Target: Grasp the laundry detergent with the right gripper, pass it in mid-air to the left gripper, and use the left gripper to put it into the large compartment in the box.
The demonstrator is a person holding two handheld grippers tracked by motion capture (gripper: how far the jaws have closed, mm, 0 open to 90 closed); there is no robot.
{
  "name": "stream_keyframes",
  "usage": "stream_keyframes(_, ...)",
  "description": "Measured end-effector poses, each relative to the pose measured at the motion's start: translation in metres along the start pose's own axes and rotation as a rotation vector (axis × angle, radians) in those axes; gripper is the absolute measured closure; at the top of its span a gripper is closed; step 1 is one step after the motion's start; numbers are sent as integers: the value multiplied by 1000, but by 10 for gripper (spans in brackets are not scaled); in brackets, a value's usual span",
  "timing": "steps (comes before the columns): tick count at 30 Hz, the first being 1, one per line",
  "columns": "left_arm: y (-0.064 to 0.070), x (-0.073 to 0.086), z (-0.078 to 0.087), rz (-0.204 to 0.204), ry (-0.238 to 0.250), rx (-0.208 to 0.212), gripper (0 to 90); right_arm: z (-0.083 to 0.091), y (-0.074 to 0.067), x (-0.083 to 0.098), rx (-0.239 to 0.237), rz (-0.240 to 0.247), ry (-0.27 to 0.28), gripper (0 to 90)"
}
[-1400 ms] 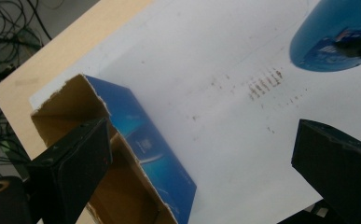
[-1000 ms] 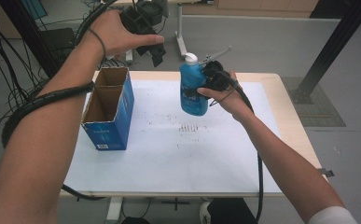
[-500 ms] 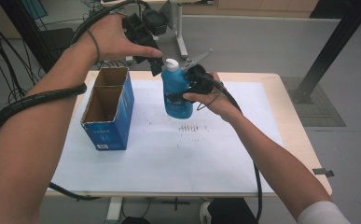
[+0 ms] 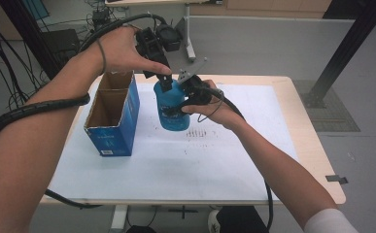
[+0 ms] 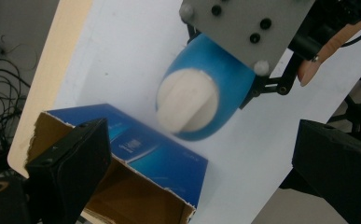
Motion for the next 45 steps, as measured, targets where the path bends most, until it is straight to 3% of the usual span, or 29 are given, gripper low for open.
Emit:
stream_keyframes(8, 4, 1, -4, -35, 0, 1, 52, -2, -10, -5, -38, 57, 28, 435)
stream_keyframes(12, 7, 2, -9, -62, -17, 5, 52, 0, -17, -6, -79, 93, 36, 435)
stream_keyframes(18, 11, 1, -14, -93, -26, 8, 52, 0, -22, -3, -92, 120, 28, 436)
stream_keyframes(30, 16, -1, -26, -115, -16, 48, 52, 6, -28, -6, -138, 146, 57, 434)
stream_keyframes(45, 18, -2, -31, -124, -13, 59, 55, 8, -29, -7, -137, 149, 69, 434)
Point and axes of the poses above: each handheld gripper's, and its own axes: z roughly backward along the jaws, x roughly out of its underside, y roughly to its right, the point moved 6 cm from there along -z, roughly forward along the jaws, and after that the axes turned 9 degrees about -y, right-handed, at the moved point
